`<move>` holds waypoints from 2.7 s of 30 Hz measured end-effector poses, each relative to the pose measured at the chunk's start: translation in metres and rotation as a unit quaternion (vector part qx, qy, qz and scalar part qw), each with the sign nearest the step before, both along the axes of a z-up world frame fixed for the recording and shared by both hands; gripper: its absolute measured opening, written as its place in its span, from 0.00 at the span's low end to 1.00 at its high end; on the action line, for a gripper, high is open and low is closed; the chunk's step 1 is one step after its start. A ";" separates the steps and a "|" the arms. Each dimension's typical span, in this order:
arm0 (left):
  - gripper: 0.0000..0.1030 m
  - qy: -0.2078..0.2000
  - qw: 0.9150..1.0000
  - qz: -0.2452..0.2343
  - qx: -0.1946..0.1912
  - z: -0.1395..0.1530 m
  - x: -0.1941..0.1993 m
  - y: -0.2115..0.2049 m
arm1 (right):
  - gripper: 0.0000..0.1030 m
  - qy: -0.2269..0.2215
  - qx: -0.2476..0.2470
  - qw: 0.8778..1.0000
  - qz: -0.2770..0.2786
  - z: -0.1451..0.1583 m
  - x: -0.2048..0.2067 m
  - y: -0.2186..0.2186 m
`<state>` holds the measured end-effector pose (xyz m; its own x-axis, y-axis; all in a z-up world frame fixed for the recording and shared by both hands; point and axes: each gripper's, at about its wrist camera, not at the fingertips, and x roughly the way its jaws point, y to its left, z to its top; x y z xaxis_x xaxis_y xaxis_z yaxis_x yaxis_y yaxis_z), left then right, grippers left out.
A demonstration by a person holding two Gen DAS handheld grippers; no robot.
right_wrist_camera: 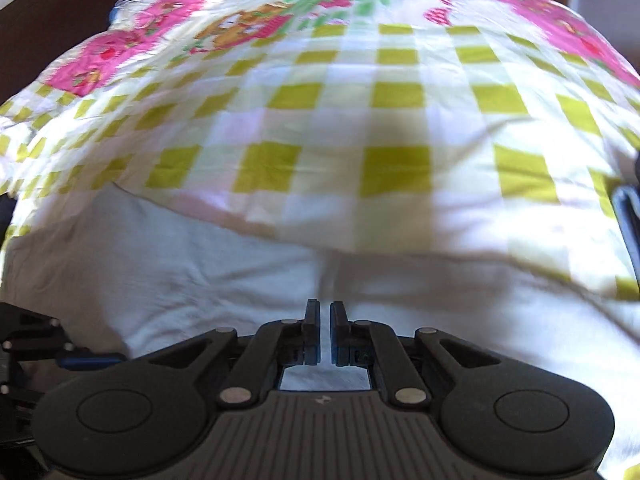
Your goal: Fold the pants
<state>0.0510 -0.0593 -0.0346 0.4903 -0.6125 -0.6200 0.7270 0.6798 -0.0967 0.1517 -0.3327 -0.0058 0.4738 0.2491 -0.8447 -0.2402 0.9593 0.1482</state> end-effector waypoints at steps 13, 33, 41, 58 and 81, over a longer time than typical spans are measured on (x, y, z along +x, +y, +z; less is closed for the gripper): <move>0.20 -0.012 0.999 -0.012 0.051 0.018 -0.004 -0.036 | 0.29 -0.096 0.029 0.972 -0.213 0.030 -0.063 -0.140; 0.20 -0.013 0.994 -0.075 0.082 0.012 -0.007 -0.098 | 0.54 -0.084 0.313 0.860 -0.395 -0.035 -0.115 -0.214; 0.20 -0.012 0.993 -0.075 0.089 0.014 -0.003 -0.106 | 0.54 -0.106 0.297 0.869 -0.380 -0.038 -0.097 -0.202; 0.20 -0.028 0.988 -0.078 0.127 0.010 -0.004 -0.124 | 0.20 -0.147 0.373 0.810 -0.429 -0.035 -0.092 -0.214; 0.22 -0.029 0.992 -0.031 0.115 0.033 -0.028 -0.059 | 0.20 -0.247 0.245 0.881 -0.321 0.083 -0.102 -0.128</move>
<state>0.0229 -0.1180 -0.0020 0.4961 -0.4876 -0.7184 0.7674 0.6333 0.1000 0.0498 -0.4603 0.0772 0.9297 0.0733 -0.3610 0.1765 0.7717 0.6111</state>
